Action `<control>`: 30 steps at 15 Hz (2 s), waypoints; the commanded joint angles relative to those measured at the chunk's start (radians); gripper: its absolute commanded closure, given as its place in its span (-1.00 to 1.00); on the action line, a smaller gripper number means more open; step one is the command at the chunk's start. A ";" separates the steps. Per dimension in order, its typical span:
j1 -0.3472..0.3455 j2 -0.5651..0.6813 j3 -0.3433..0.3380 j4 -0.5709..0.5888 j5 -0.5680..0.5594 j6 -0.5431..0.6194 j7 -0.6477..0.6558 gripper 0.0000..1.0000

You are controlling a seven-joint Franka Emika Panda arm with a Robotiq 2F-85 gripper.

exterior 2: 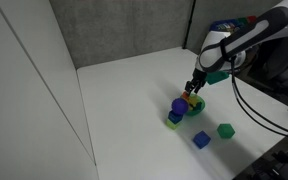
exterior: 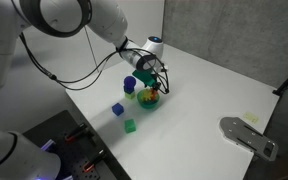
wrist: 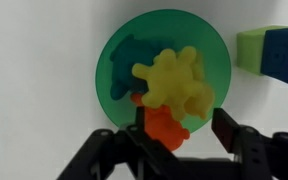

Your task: Pick up the yellow toy from the table and put it in the green bowl

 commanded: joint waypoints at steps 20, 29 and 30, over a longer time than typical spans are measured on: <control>-0.089 -0.431 -0.136 -0.341 -0.184 -0.260 -0.052 -1.00; -0.065 -0.708 -0.127 -0.404 -0.178 -0.481 -0.003 -1.00; -0.059 -0.738 -0.122 -0.400 -0.175 -0.504 0.001 -1.00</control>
